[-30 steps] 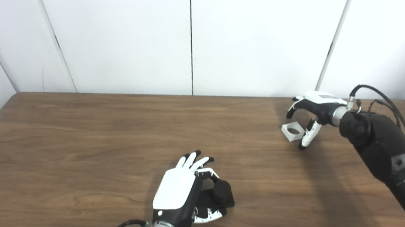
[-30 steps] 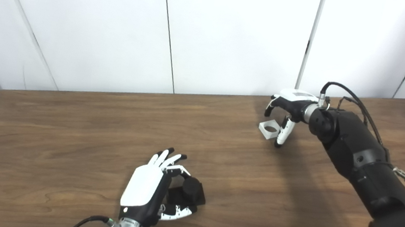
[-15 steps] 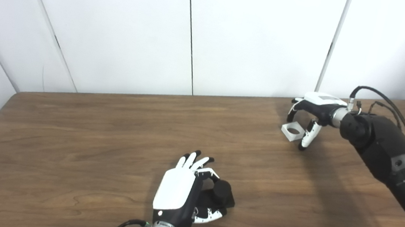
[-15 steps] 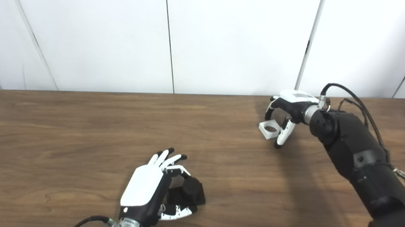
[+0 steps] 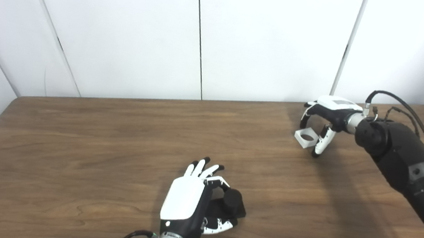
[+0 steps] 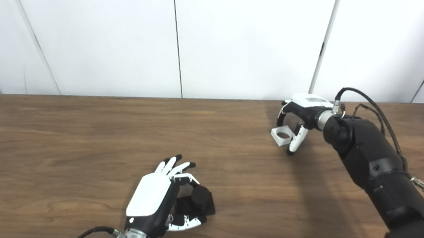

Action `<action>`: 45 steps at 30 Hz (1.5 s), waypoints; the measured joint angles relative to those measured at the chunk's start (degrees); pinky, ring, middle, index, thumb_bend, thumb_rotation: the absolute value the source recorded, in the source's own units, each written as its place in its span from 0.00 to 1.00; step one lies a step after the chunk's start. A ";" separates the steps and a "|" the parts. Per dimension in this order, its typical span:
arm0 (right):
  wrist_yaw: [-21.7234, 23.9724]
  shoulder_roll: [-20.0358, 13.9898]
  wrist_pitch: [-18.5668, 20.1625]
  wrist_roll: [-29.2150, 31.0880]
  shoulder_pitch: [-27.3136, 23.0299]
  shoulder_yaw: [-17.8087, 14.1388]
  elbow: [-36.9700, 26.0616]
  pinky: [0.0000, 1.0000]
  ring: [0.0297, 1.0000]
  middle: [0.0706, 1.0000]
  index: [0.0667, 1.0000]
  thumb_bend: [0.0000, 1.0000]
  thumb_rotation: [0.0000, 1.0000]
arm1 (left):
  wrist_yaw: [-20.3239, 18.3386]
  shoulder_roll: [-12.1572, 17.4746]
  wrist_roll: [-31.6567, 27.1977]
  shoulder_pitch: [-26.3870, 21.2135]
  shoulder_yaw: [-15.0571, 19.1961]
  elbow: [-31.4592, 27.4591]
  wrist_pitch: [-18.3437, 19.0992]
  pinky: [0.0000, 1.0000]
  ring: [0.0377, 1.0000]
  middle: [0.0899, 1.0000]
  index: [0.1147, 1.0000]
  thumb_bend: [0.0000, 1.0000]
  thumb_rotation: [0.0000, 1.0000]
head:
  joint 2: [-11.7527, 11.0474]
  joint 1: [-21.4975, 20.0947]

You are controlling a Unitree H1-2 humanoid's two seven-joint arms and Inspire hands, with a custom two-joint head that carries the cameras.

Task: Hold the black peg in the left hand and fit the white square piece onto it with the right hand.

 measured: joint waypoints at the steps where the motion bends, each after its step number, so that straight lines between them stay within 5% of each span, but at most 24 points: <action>1: -0.05 0.01 -0.01 0.07 0.03 -0.04 0.00 0.94 1.00 0.95 0.62 0.83 0.04 | 0.00 -0.01 0.00 0.00 0.00 0.00 0.00 0.99 0.98 0.87 0.42 0.51 0.08 | 0.00 0.09; 25: -1.47 0.10 -0.68 0.27 0.65 -0.60 -0.19 0.91 0.99 0.93 0.56 0.86 0.09 | -0.28 -0.13 -0.01 0.15 0.07 -0.17 0.28 0.99 0.98 0.87 0.42 0.51 0.08 | 0.53 0.18; 26: -1.47 0.10 -0.78 0.29 0.65 -0.61 -0.19 0.92 1.00 0.93 0.50 0.66 0.12 | -0.28 -0.14 -0.04 0.15 0.08 -0.17 0.27 1.00 0.99 0.87 0.42 0.51 0.08 | 0.53 0.18; 29: -1.50 0.10 -1.37 0.33 0.67 -0.61 -0.18 0.92 1.00 0.93 0.46 0.54 0.13 | -0.28 -0.14 -0.18 0.15 0.12 -0.16 0.27 1.00 0.99 0.87 0.42 0.51 0.08 | 0.61 0.26; 45: -2.53 0.12 -2.56 0.51 1.16 -0.92 -0.18 0.89 0.98 0.90 0.45 0.52 0.13 | -0.30 -0.21 -0.24 0.15 0.16 -0.17 0.27 0.99 0.98 0.87 0.42 0.51 0.08 | 0.62 0.18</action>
